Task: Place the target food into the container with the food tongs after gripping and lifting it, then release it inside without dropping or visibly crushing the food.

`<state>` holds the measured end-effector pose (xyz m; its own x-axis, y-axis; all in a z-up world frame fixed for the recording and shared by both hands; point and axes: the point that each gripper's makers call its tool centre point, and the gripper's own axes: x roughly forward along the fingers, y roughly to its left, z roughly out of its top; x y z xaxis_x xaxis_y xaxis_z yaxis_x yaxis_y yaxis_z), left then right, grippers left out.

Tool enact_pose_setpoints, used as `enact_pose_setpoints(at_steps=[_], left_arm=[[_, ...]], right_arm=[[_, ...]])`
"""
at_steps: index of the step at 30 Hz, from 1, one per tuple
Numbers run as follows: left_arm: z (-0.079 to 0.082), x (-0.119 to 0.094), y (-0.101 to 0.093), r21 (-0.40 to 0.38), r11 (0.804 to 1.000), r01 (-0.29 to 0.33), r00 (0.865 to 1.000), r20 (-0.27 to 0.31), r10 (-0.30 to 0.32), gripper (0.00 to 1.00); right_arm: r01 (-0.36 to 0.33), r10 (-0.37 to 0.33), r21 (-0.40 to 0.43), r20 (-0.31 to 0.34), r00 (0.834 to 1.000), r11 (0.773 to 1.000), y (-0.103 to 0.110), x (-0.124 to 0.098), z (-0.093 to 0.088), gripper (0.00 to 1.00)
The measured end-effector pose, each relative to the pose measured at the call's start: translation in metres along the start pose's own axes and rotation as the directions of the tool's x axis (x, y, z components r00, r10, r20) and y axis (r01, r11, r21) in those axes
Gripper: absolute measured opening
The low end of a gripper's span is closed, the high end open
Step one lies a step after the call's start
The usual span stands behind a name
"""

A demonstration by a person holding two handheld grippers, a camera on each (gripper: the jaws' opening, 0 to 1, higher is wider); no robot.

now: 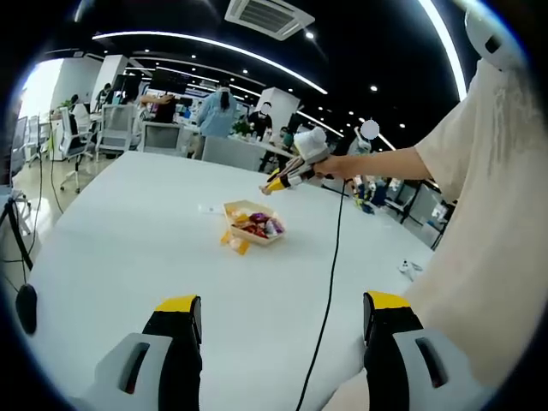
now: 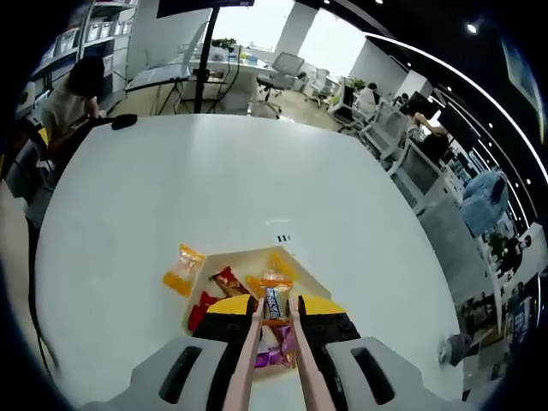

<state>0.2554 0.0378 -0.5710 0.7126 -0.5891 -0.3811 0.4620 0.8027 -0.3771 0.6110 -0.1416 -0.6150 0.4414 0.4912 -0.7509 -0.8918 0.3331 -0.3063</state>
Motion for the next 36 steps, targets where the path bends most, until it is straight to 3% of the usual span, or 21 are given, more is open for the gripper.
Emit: enact_pose_setpoints(at_steps=[24,36], left_arm=[[0.000,0.000,-0.001,0.000,1.000,0.003,1.000,0.000,-0.003,0.77],[0.001,-0.001,-0.001,0.002,1.000,0.000,1.000,0.004,0.000,0.77]], right_arm=[[-0.003,0.003,-0.003,-0.003,1.000,1.000,0.010,0.003,-0.002,0.24],[-0.059,0.058,0.030,0.021,0.998,0.998,0.048,0.011,0.009,0.25]])
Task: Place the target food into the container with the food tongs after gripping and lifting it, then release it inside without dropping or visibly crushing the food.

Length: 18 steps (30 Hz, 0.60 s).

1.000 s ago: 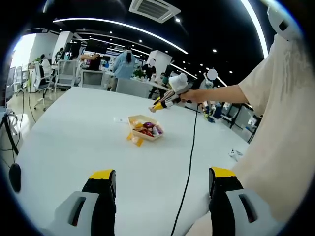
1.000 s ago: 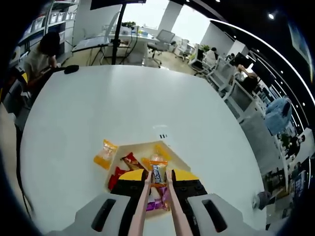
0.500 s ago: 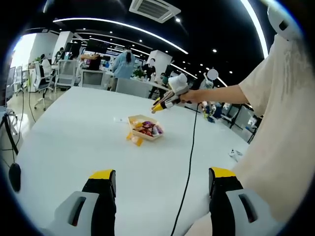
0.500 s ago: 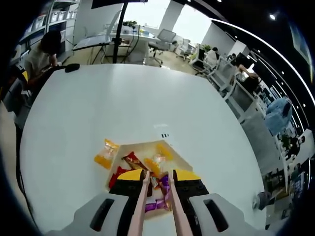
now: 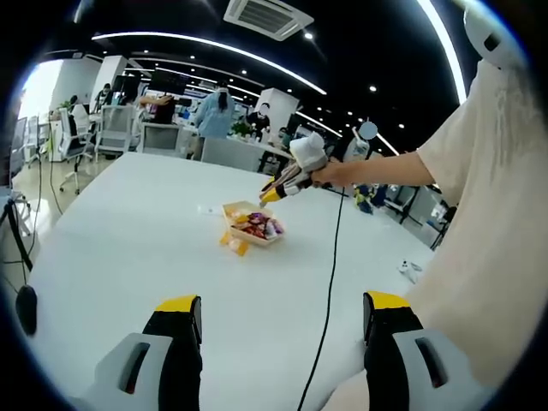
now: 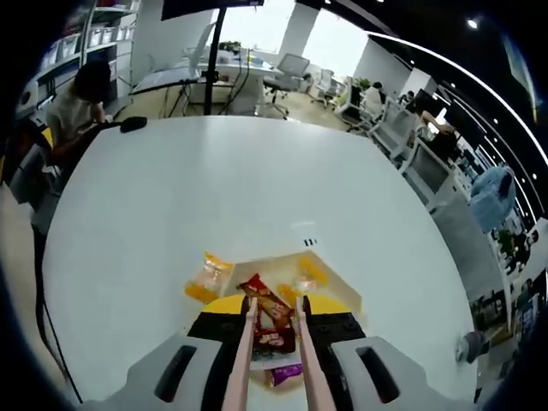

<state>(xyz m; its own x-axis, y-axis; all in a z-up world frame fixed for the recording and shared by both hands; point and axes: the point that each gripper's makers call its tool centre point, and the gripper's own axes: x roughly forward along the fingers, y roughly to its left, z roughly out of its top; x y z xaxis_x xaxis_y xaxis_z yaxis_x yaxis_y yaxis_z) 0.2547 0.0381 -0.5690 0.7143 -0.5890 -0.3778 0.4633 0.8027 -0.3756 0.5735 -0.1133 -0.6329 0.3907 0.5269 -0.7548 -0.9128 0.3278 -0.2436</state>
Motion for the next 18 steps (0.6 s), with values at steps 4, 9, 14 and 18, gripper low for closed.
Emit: enact_pose_setpoints(at_steps=[4,9,14,18], left_arm=[[-0.001,0.000,0.000,-0.002,1.000,-0.001,1.000,0.000,0.001,0.77],[-0.001,0.000,0.000,-0.003,1.000,-0.002,1.000,0.004,0.002,0.77],[-0.002,-0.002,0.001,-0.006,1.000,-0.004,1.000,0.004,0.004,0.76],[-0.003,-0.003,0.002,-0.009,1.000,-0.007,1.000,0.003,0.007,0.76]], right_arm=[[-0.013,0.013,0.014,0.011,1.000,1.000,0.011,0.003,0.005,0.25],[-0.035,0.034,0.020,0.013,0.999,0.999,0.028,0.011,0.007,0.25],[-0.057,0.057,0.038,0.021,0.998,0.998,0.043,0.017,0.010,0.26],[-0.067,0.066,0.051,0.029,0.997,0.996,0.051,0.021,0.013,0.26]])
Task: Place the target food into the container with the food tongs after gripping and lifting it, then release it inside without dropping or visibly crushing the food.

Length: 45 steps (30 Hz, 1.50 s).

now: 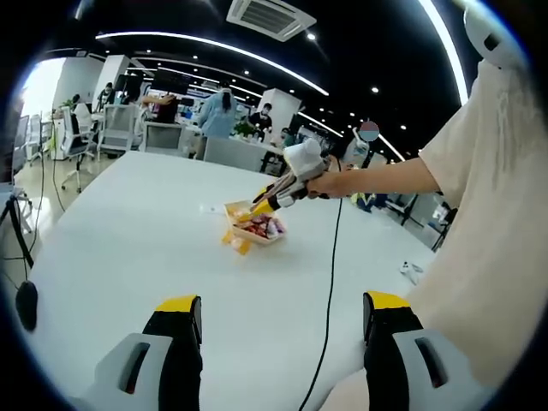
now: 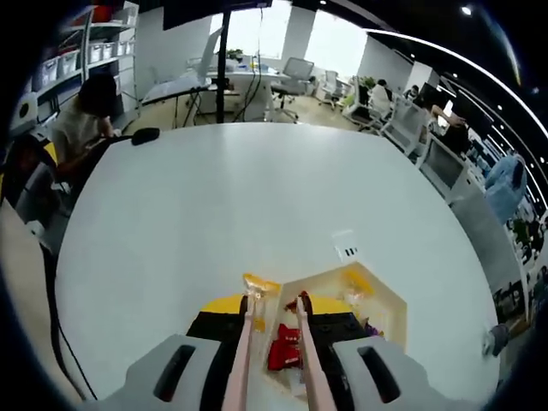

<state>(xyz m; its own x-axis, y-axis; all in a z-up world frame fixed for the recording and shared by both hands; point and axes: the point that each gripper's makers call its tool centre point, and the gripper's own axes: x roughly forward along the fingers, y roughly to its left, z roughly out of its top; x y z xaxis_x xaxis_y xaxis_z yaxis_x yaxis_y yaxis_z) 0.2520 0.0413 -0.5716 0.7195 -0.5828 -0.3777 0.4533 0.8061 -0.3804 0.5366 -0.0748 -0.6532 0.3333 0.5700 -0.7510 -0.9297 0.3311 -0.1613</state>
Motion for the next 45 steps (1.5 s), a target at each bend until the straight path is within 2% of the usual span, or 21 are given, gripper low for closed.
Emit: enact_pose_setpoints(at_steps=[7,16,26,33,41,45], left_arm=[[-0.001,-0.001,0.001,-0.006,1.000,-0.005,1.000,0.000,0.005,0.76],[-0.004,-0.003,0.004,-0.018,1.000,-0.011,1.000,-0.001,0.011,0.76],[-0.003,-0.007,0.012,-0.021,1.000,-0.023,1.000,-0.001,0.023,0.76],[-0.009,-0.011,0.014,-0.035,0.999,-0.028,1.000,-0.004,0.028,0.77],[-0.005,-0.011,0.018,-0.030,0.999,-0.032,0.999,0.001,0.032,0.77],[-0.004,-0.010,0.018,-0.031,0.999,-0.027,1.000,0.001,0.027,0.78]], right_arm=[[-0.027,0.027,0.020,0.008,1.000,0.999,0.017,0.015,0.007,0.26],[-0.059,0.059,0.048,-0.001,0.998,0.997,0.028,0.028,0.004,0.26],[-0.052,0.055,0.070,-0.041,0.998,0.996,0.033,0.037,-0.007,0.26],[-0.037,0.043,0.076,-0.072,0.996,0.996,0.035,0.043,-0.013,0.26],[-0.005,0.013,0.083,-0.103,0.995,0.996,0.030,0.046,-0.019,0.27],[-0.007,0.016,0.071,-0.121,0.993,0.997,0.035,0.050,-0.022,0.27]])
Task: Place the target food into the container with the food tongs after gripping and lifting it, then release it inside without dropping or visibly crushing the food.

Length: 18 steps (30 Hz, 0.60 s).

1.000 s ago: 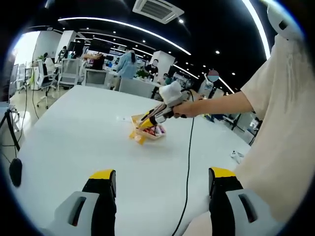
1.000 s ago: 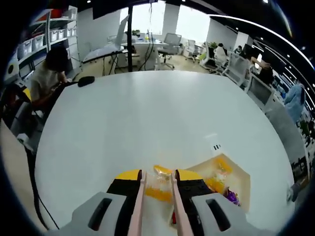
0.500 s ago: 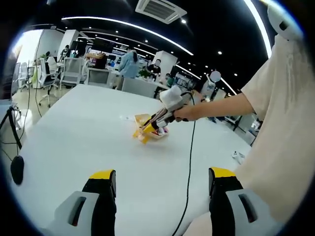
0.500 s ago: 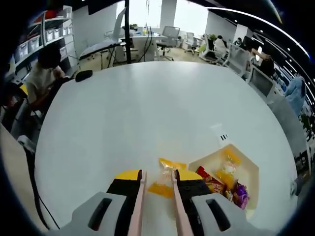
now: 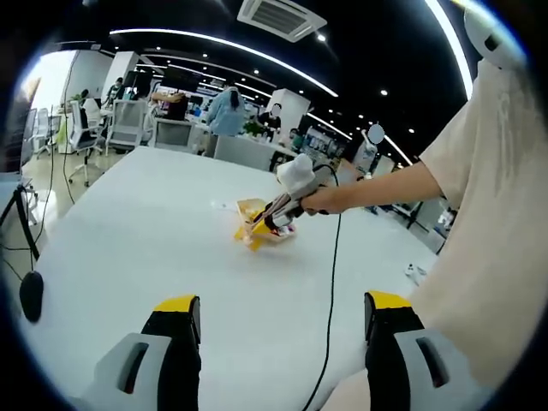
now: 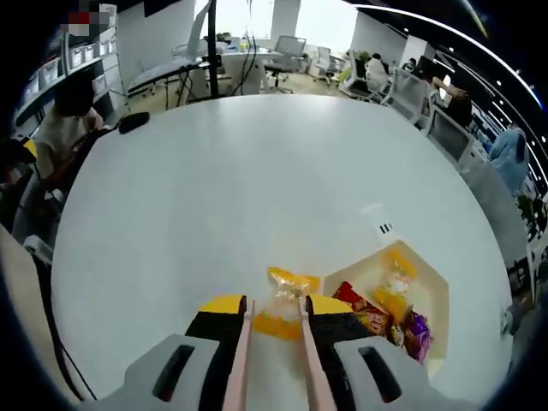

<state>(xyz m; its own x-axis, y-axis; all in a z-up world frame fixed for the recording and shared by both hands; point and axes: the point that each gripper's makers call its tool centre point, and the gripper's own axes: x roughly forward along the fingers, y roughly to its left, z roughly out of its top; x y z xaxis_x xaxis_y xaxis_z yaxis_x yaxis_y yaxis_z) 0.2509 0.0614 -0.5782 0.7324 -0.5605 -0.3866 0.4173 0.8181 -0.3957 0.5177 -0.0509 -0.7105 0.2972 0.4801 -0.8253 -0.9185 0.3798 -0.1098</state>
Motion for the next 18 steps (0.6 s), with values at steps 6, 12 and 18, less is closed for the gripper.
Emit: enact_pose_setpoints(at_steps=[6,12,18], left_arm=[[0.000,0.000,0.001,-0.004,1.000,0.001,1.000,0.000,-0.001,0.79],[-0.001,-0.001,0.003,-0.009,1.000,-0.002,1.000,-0.003,0.002,0.79],[-0.001,0.001,0.003,-0.011,1.000,0.003,1.000,-0.005,-0.003,0.78]], right_arm=[[0.006,-0.006,0.002,-0.010,1.000,1.000,0.000,0.006,-0.004,0.26],[0.053,-0.052,0.026,-0.025,0.998,0.998,-0.012,0.006,-0.004,0.27],[0.057,-0.055,0.038,-0.035,0.998,0.998,-0.011,0.008,-0.006,0.27]])
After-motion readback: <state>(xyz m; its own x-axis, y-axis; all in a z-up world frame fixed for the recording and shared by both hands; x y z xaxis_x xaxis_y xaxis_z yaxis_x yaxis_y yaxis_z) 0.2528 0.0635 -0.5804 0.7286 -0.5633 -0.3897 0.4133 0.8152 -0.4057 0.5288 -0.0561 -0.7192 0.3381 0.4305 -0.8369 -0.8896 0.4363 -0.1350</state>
